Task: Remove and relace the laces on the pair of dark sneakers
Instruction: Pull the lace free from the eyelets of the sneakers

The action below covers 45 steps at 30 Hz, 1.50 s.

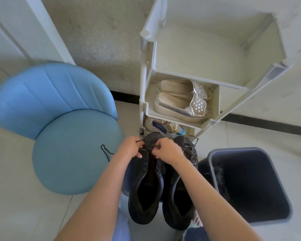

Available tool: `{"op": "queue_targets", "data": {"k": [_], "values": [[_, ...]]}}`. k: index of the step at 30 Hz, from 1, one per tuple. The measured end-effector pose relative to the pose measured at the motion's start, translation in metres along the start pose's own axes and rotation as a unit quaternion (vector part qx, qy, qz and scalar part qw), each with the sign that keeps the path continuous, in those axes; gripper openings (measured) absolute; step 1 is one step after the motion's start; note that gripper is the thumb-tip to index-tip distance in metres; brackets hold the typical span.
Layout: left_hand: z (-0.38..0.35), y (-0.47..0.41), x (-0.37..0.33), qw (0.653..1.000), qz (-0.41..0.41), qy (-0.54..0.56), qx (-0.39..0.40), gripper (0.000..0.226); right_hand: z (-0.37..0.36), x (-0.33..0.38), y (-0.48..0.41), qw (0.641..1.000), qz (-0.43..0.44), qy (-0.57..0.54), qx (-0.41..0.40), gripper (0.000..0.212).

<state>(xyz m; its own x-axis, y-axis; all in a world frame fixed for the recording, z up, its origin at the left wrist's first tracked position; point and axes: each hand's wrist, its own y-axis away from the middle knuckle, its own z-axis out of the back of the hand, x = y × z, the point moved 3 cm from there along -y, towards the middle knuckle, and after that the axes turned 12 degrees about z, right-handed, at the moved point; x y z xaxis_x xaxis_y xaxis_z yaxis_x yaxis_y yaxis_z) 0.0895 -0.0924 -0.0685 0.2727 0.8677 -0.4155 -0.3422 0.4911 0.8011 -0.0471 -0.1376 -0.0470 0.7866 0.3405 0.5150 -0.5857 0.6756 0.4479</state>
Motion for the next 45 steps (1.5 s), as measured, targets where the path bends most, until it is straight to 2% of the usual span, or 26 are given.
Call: {"op": "queue_targets", "data": {"k": [4, 7, 9, 12, 15, 17, 20, 23, 27, 28, 30, 34, 36, 38, 40, 42, 45], "values": [[0.0, 0.002, 0.004, 0.999, 0.005, -0.034, -0.015, 0.03, 0.032, -0.022, 0.006, 0.983, -0.097, -0.056, -0.144, 0.024], [-0.001, 0.002, 0.003, 0.999, 0.002, -0.038, -0.022, 0.026, 0.047, -0.029, 0.01, 0.965, -0.105, -0.075, -0.23, 0.027], [-0.001, 0.0, 0.003, 0.998, -0.004, -0.062, -0.024, 0.031, 0.046, -0.03, 0.007, 0.965, -0.087, -0.114, -0.221, 0.022], [-0.002, -0.001, 0.003, 0.998, -0.006, -0.07, 0.004, 0.025, 0.04, -0.024, 0.003, 0.966, -0.065, -0.169, -0.184, 0.014], [-0.002, 0.001, 0.0, 0.998, -0.012, -0.056, -0.003, 0.026, 0.045, -0.018, 0.003, 0.979, -0.034, -0.059, -0.192, 0.018], [-0.002, 0.004, -0.004, 0.999, -0.018, -0.032, -0.012, 0.024, 0.053, -0.014, 0.008, 0.973, -0.01, -0.045, -0.225, 0.019], [0.003, 0.012, -0.01, 1.0, -0.017, -0.006, -0.022, 0.021, 0.065, -0.005, 0.023, 0.951, 0.029, -0.151, -0.27, 0.016], [0.007, 0.023, -0.016, 1.0, -0.009, 0.003, -0.015, 0.024, 0.064, 0.002, 0.034, 0.909, 0.04, -0.326, -0.255, 0.015], [0.003, 0.034, -0.013, 1.0, 0.01, 0.019, -0.005, 0.029, 0.06, 0.004, 0.043, 0.86, 0.011, -0.458, -0.227, 0.025], [0.0, 0.034, -0.009, 1.0, 0.024, 0.014, 0.004, 0.03, 0.06, 0.001, 0.045, 0.86, 0.003, -0.457, -0.227, 0.029], [-0.005, 0.031, -0.001, 0.999, 0.049, 0.006, 0.001, 0.031, 0.056, -0.006, 0.045, 0.886, -0.021, -0.412, -0.212, 0.033], [-0.004, 0.025, 0.003, 0.995, 0.019, -0.072, -0.07, 0.034, 0.023, -0.019, 0.034, 0.949, -0.067, -0.291, -0.101, 0.021], [-0.007, 0.024, 0.004, 0.992, 0.019, -0.099, -0.079, 0.038, 0.006, -0.02, 0.026, 0.967, -0.082, -0.232, -0.069, 0.026], [-0.01, 0.023, 0.002, 0.987, 0.017, -0.118, -0.107, 0.03, -0.007, -0.019, 0.019, 0.982, -0.097, -0.154, -0.043, 0.03], [-0.011, 0.023, 0.001, 0.984, 0.011, -0.13, -0.123, 0.026, -0.015, -0.017, 0.014, 0.99, -0.114, -0.08, -0.029, 0.041], [-0.011, 0.019, 0.004, 0.986, 0.015, -0.113, -0.121, 0.028, -0.02, -0.017, 0.011, 0.99, -0.12, -0.068, -0.035, 0.05], [-0.01, 0.012, 0.01, 0.993, 0.03, -0.064, -0.097, 0.03, -0.021, -0.019, 0.009, 0.987, -0.116, -0.105, -0.047, 0.037]]}}
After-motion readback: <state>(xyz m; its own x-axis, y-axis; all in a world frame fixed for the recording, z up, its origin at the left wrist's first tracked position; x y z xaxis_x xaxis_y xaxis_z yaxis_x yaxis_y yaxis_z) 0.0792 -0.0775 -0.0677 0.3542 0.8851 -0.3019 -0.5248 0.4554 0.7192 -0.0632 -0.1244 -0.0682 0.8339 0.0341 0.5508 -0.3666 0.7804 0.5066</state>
